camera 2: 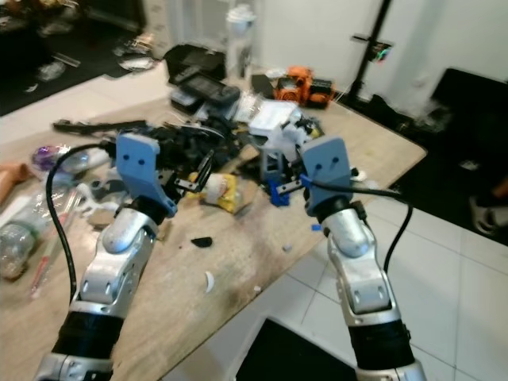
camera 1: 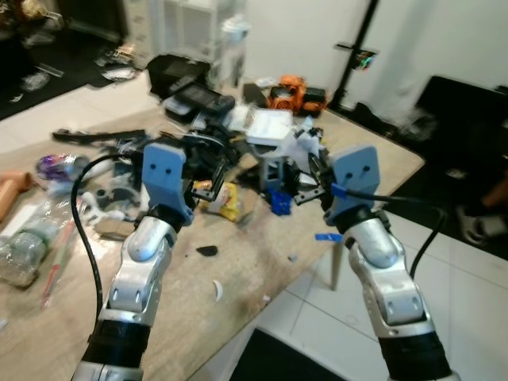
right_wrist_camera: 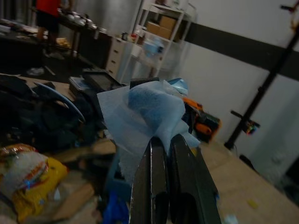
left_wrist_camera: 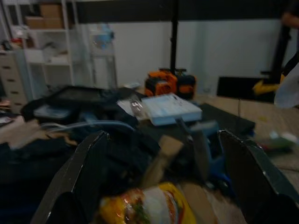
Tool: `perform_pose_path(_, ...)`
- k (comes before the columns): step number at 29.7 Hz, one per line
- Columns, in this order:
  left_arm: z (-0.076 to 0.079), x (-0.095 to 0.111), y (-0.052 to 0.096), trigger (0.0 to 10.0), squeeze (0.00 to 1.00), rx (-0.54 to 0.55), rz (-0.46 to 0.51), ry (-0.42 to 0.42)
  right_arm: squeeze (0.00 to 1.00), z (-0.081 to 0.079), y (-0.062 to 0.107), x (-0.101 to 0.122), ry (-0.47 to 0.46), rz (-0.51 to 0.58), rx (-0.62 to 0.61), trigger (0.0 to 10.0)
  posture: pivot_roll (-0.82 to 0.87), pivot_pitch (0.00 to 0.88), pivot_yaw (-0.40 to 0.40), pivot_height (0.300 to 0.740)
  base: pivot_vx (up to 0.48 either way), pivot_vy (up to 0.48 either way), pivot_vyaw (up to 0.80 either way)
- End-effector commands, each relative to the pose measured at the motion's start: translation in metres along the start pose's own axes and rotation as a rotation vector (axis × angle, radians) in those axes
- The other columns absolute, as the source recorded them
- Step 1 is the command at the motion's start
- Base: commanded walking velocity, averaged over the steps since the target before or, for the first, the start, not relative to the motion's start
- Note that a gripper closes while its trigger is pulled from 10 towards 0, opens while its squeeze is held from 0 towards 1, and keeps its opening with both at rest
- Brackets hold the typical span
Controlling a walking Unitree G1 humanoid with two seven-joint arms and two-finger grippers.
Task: Picking trash to rubbish bin
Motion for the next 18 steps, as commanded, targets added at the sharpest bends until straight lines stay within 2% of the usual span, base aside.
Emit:
perform_pose_path(1,-0.001,-0.004,0.001,10.0,0.0,-0.001,-0.013,-0.01,0.0,0.002,0.004,-0.01,0.002,-0.032,-0.005,10.0,-0.08,0.095,-0.011,0.74,0.0,0.0,-0.8)
perform_pose_path(14,-0.005,-0.006,-0.001,10.0,0.0,0.002,-0.016,0.004,0.0,-0.002,0.018,-0.032,-0.015,-0.105,-0.011,10.0,-0.1,0.094,-0.006,0.74,0.0,0.0,-0.8)
perform_pose_path(18,-0.006,-0.01,0.004,10.0,0.0,0.005,-0.026,0.02,0.0,-0.003,0.022,-0.036,-0.015,-0.118,-0.013,10.0,-0.1,0.103,-0.001,0.74,0.0,0.0,-0.8)
Point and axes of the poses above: a point about 5 cm out from each wrist's last joint towards the gripper, its own y axis pointing back from the gripper into the wrist, its own x axis along the axis of the wrist's last joint, z = x × y, the point moved 4 cm from there along -y, pointing out of the wrist towards the gripper, and after that the axes turned 14 degrees about y, right-handed, at the moved point
